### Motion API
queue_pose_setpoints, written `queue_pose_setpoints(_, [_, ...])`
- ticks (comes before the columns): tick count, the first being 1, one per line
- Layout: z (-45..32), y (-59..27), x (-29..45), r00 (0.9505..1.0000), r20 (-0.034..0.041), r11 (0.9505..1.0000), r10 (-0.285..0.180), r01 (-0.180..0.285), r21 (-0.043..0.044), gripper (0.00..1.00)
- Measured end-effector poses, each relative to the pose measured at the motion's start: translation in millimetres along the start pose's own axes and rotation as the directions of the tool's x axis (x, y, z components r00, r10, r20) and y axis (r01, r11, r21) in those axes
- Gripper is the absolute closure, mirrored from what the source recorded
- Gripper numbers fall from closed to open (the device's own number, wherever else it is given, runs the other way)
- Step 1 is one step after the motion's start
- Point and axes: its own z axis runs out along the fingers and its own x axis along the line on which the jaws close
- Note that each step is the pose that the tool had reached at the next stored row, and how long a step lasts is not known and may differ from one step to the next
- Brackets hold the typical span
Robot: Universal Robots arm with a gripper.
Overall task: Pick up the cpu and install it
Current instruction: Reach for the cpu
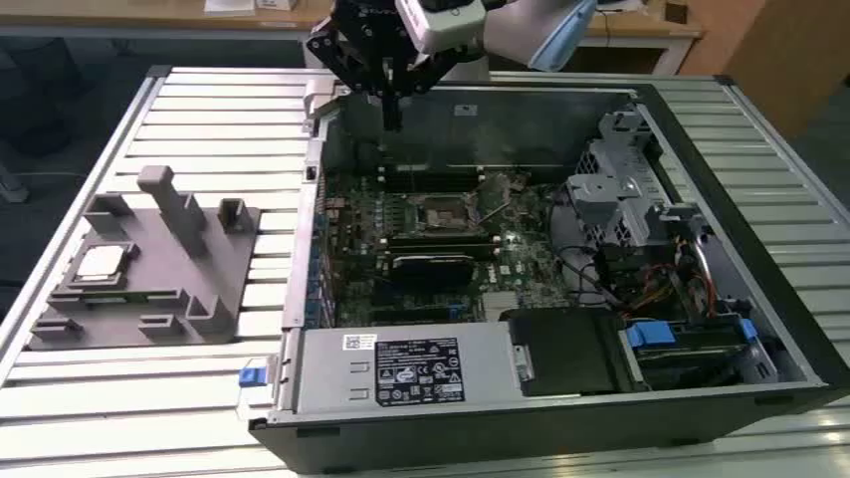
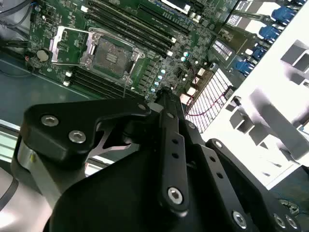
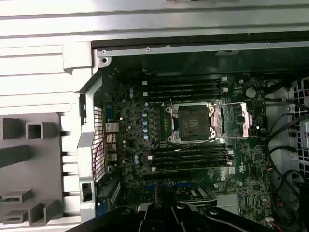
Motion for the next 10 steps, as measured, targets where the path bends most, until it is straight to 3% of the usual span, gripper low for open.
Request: queue_pose_setpoints(10, [0.0,0.0,0.0,1.0000,0.0000,1.0000,0.000,0.000,0.0000,0.89])
